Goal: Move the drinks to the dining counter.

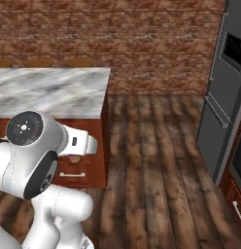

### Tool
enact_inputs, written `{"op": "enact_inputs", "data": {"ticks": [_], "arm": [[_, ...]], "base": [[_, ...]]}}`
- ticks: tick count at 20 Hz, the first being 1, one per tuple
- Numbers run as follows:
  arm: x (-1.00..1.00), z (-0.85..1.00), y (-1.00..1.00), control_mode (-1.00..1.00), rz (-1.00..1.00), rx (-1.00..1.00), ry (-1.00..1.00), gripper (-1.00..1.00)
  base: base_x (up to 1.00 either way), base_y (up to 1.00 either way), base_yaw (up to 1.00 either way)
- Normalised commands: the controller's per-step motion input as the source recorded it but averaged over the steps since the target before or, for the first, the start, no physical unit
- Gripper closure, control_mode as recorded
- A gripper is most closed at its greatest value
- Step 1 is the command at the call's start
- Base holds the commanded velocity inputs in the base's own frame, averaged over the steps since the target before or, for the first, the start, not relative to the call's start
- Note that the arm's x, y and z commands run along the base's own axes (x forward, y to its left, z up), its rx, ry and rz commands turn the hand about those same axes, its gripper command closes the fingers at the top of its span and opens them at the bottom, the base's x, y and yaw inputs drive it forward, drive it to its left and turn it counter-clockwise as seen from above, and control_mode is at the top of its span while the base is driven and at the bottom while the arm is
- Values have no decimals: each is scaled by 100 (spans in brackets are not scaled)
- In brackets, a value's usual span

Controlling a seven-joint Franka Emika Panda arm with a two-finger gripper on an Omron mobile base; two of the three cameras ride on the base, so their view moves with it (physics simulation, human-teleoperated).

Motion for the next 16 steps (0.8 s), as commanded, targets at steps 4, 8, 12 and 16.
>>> {"op": "enact_inputs", "data": {"ticks": [4, 8, 12, 16], "arm": [[0, 0, 0, 100, 0, 0, 0, 100], [0, 0, 0, 100, 0, 0, 0, 100], [0, 0, 0, 100, 0, 0, 0, 100], [0, 0, 0, 100, 0, 0, 0, 100]], "base": [[75, 29, 5], [67, 44, 0], [19, 58, 2], [0, 74, 6]]}}
